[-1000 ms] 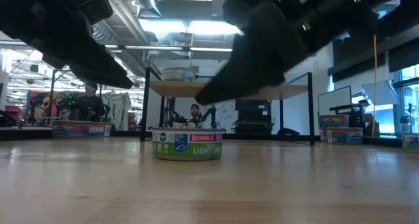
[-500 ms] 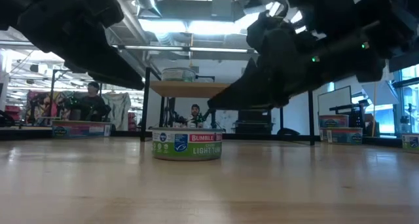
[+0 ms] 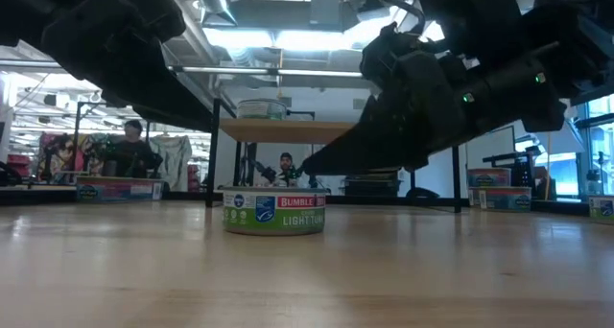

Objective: Stack canned seafood by type on shelf
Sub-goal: Stack the green white tuna can on top of the green white tuna can on the shelf

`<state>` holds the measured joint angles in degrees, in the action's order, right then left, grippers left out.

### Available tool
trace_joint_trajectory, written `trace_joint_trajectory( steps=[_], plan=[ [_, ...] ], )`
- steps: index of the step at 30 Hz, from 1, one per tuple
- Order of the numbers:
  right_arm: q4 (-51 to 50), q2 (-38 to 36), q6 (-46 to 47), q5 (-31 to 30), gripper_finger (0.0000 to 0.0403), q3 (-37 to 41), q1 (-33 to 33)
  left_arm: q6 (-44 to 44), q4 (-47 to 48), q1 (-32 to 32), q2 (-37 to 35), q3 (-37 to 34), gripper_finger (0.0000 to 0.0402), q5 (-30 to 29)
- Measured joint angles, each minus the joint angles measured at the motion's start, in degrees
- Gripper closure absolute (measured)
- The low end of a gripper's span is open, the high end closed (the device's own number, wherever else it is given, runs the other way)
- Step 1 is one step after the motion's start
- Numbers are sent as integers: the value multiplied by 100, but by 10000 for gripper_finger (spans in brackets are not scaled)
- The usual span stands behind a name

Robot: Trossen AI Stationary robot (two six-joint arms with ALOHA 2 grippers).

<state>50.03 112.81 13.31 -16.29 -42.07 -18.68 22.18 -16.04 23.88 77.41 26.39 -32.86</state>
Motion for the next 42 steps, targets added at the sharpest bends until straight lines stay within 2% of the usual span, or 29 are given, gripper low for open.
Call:
trace_joint_trajectory(
  steps=[10,19,24,34,42],
  plan=[
    [10,136,128,-183,371,-207,0,-113,-3,-4,0,2,203,63],
    [-758,133,-16,-193,261,-441,-4,-112,3,-4,0,2,203,66],
    [-868,129,-33,-196,226,-443,-11,-114,0,-4,0,2,203,66],
    [-396,512,-110,-140,224,-460,-13,-163,-6,-4,0,2,203,66],
    [-521,531,-187,-165,225,-457,-162,-130,-5,-4,0,2,203,66]
  ],
)
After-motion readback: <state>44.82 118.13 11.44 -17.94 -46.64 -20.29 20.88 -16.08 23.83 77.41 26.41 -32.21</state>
